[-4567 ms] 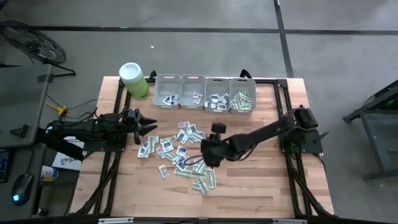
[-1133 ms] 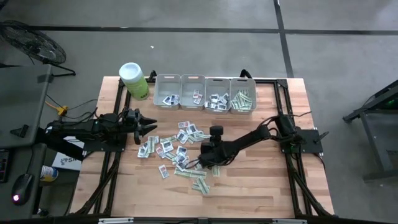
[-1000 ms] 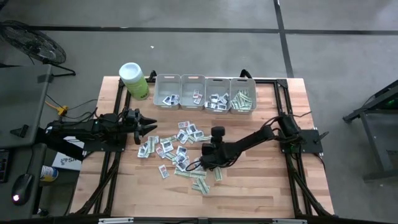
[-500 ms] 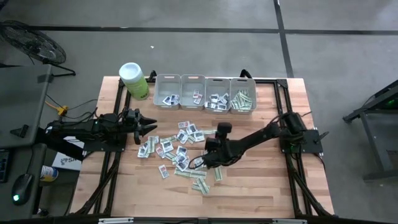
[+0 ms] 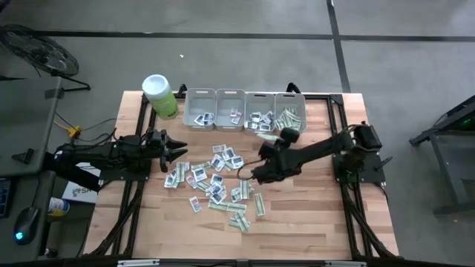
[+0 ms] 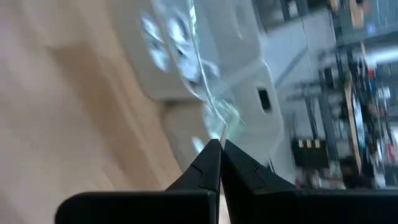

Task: Pick & Place First Aid Supplies
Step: Put the bandage into the right gray bin

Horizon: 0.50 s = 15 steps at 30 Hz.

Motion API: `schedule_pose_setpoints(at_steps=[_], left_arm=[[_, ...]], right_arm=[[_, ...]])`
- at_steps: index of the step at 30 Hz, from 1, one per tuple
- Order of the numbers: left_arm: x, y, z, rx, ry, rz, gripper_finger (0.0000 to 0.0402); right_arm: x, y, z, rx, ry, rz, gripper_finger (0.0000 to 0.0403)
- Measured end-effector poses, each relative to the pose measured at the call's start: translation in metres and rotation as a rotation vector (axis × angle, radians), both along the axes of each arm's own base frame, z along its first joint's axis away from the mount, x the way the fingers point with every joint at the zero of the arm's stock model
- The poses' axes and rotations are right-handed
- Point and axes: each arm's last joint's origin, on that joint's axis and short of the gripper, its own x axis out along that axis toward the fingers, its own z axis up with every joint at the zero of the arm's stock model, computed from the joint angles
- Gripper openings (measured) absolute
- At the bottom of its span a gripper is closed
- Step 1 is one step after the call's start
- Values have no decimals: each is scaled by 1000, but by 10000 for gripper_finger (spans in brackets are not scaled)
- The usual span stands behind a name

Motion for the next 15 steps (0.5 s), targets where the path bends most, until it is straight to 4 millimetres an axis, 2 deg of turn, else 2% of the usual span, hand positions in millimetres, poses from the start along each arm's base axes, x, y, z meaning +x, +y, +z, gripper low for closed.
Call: schedule_pose_setpoints(at_steps=[5, 10, 15], left_arm=[[0, 0, 0, 0, 0, 0, 150], [0, 0, 0, 0, 0, 0, 150], [0, 0, 0, 0, 0, 0, 150]], right_arm=[[-12, -25, 8, 12, 7, -181, 0], [-20, -54, 9, 101, 49, -371, 0], [-24, -84, 9, 133, 108, -441, 0]])
